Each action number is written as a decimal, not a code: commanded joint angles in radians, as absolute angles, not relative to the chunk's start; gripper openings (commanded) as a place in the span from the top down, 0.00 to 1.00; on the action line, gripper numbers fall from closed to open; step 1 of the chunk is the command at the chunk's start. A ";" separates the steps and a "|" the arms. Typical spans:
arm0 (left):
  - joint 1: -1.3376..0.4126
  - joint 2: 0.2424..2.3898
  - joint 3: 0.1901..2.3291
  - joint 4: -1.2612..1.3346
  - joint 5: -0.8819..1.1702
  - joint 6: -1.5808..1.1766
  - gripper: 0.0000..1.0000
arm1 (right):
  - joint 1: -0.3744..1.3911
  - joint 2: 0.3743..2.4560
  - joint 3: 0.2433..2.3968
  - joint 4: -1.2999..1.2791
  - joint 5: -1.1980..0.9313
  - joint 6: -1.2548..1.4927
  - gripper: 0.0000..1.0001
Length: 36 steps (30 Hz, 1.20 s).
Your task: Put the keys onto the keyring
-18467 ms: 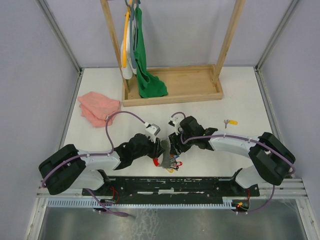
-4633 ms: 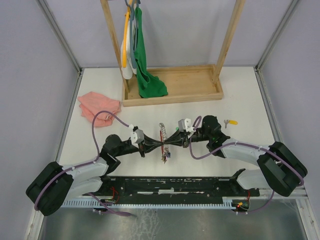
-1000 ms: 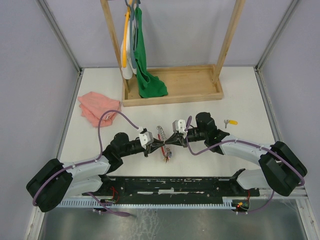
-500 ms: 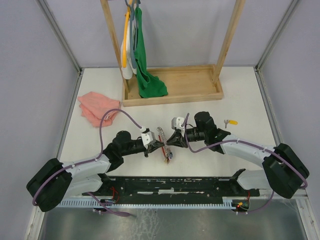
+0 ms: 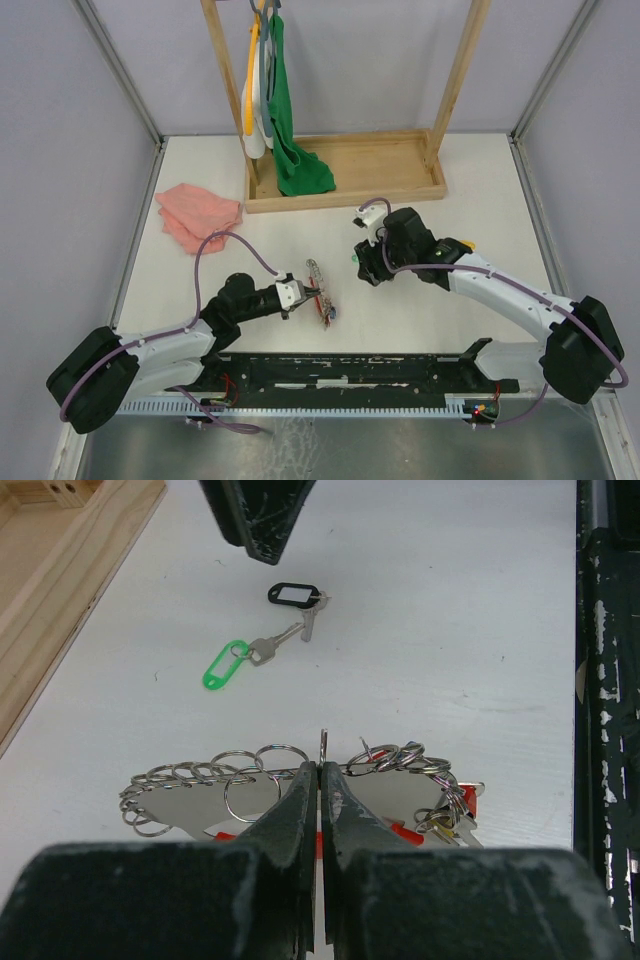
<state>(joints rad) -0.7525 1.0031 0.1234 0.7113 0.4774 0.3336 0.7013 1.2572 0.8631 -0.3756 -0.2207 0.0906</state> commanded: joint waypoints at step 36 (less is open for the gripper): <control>-0.752 1.062 0.147 0.807 0.403 0.397 0.97 | 0.678 1.545 0.794 -0.350 0.288 0.486 0.72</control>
<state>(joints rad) -0.7525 1.0611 0.1219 0.7391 0.3943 0.3618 0.6804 1.5421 0.7994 -0.3737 0.2405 0.4648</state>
